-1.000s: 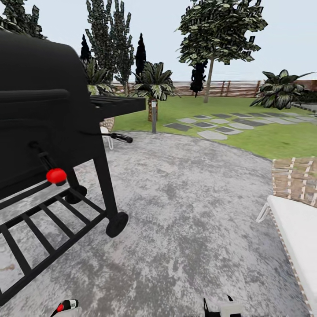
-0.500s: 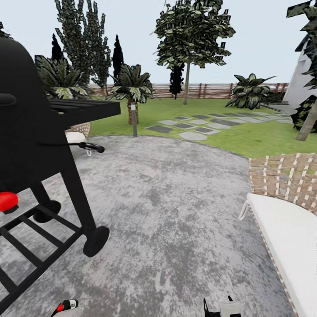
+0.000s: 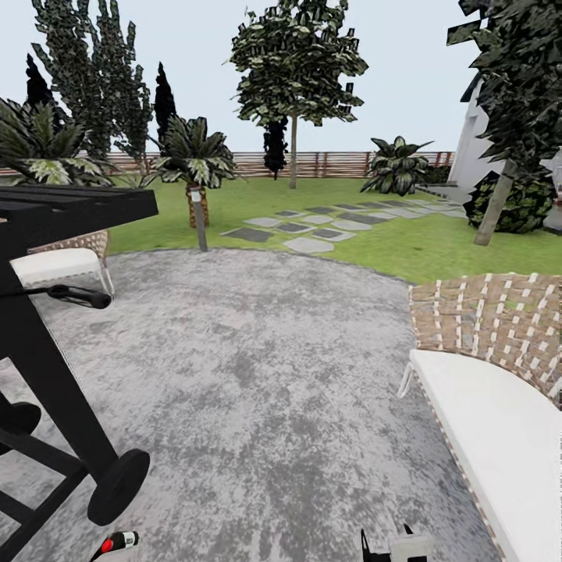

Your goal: In the garden, pick up the pesticide atomizer on the floor and spray pesticide onto both trees until each tree trunk is fully covered.

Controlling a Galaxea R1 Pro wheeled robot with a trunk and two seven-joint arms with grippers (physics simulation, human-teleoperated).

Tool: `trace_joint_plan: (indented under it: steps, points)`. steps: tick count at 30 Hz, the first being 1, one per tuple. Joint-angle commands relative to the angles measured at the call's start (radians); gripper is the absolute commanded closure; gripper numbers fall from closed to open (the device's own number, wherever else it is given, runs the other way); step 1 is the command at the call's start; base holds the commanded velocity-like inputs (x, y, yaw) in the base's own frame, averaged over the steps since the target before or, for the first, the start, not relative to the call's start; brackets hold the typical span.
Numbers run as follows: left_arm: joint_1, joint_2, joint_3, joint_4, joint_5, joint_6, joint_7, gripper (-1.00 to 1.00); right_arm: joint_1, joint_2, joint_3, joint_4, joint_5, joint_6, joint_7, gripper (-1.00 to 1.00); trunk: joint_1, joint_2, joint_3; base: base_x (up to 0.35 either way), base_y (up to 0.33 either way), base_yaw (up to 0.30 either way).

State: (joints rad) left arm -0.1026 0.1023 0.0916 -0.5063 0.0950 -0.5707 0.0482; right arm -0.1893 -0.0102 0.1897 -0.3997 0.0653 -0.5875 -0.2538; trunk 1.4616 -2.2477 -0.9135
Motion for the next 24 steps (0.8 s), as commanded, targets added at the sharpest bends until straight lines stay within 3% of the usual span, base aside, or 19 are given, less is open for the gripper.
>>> trace_joint_plan:
  steps: [1, 9, 24]
  points:
    - [0.000, 0.000, -0.003, 0.000, 0.009, -0.004, -0.001, 1.00, -0.001, -0.001, 0.005, 0.001, 0.007, 0.000, -0.010, -1.00, 0.000, 0.000, 0.000, 0.339, 0.000, -0.273]
    - [0.000, 0.000, -0.003, 0.000, 0.009, -0.003, -0.001, 1.00, -0.001, -0.001, 0.005, 0.000, 0.007, 0.000, -0.010, -1.00, 0.000, 0.000, 0.005, 0.339, 0.000, -0.240]
    - [0.000, 0.000, -0.004, 0.000, 0.009, -0.004, -0.001, 1.00, -0.001, -0.002, 0.005, -0.001, 0.010, 0.000, -0.010, -1.00, 0.000, 0.000, 0.006, 0.339, 0.000, -0.014]
